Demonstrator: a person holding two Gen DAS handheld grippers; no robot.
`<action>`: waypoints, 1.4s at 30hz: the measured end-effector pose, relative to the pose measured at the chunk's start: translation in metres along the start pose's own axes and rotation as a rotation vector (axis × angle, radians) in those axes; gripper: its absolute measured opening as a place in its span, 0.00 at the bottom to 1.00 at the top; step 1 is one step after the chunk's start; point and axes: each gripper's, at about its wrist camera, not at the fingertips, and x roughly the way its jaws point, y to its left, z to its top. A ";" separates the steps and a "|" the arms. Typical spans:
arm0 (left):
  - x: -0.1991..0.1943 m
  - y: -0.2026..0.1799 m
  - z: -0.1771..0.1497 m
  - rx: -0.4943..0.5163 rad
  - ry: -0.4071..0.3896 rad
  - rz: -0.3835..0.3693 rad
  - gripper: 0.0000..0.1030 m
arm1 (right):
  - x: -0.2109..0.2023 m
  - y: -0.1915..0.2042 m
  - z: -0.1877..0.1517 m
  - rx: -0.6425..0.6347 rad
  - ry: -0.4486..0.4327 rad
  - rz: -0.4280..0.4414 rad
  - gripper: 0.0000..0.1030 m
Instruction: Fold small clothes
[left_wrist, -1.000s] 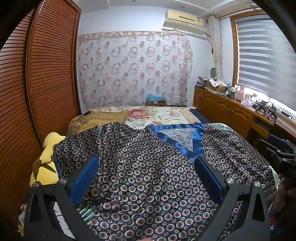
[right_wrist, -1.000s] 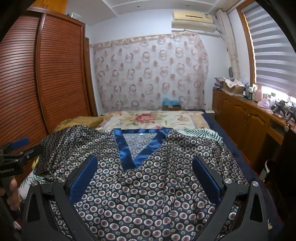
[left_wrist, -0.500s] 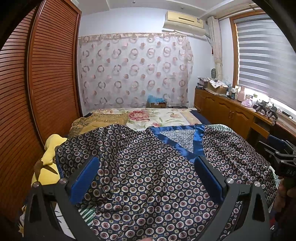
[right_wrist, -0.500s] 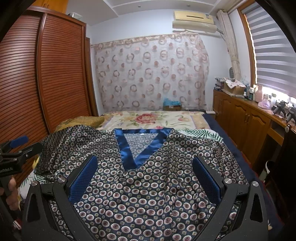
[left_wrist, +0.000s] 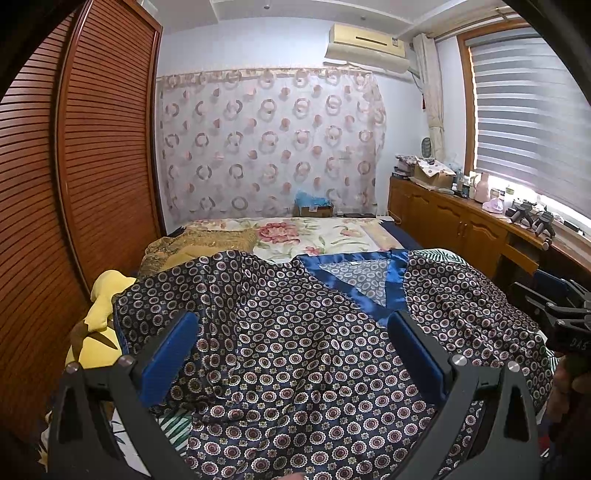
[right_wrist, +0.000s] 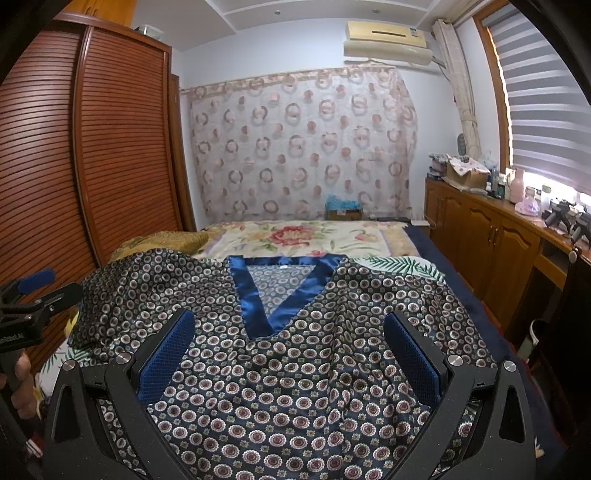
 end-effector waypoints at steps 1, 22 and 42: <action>-0.001 -0.001 0.001 0.000 -0.001 0.000 1.00 | 0.000 0.000 0.000 0.000 0.000 0.000 1.00; -0.004 -0.004 0.002 0.007 -0.010 0.004 1.00 | 0.002 0.001 -0.001 -0.002 -0.003 0.002 1.00; -0.003 -0.002 0.003 -0.010 -0.005 0.000 1.00 | 0.003 0.002 -0.001 -0.001 -0.004 0.006 1.00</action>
